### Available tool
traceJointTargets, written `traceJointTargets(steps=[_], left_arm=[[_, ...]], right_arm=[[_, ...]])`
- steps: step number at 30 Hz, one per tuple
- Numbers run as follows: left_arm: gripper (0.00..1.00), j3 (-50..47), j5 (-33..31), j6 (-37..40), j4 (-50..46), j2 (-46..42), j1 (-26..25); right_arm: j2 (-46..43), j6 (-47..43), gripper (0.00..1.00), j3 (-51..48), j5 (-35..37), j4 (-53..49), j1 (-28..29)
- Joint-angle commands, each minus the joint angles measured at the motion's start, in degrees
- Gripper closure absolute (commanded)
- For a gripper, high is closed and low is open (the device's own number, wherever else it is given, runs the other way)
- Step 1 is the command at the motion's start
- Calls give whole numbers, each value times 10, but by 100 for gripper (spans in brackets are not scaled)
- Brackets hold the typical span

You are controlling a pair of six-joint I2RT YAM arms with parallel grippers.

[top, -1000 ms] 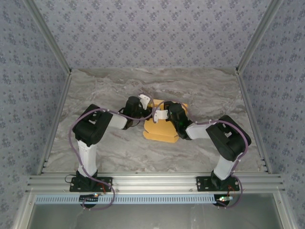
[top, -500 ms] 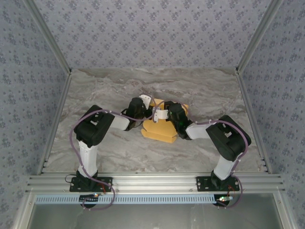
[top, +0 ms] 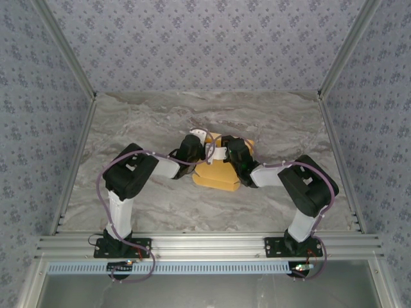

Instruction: Fold the paper box

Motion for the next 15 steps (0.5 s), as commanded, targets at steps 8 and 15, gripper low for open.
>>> traceJointTargets(steps=[8, 15], left_arm=[[72, -11, 15, 20, -3, -18, 27], [63, -29, 42, 31, -10, -41, 28]], right_arm=[[-12, 12, 100, -5, -17, -58, 1], [-11, 13, 100, -2, -14, -60, 1]])
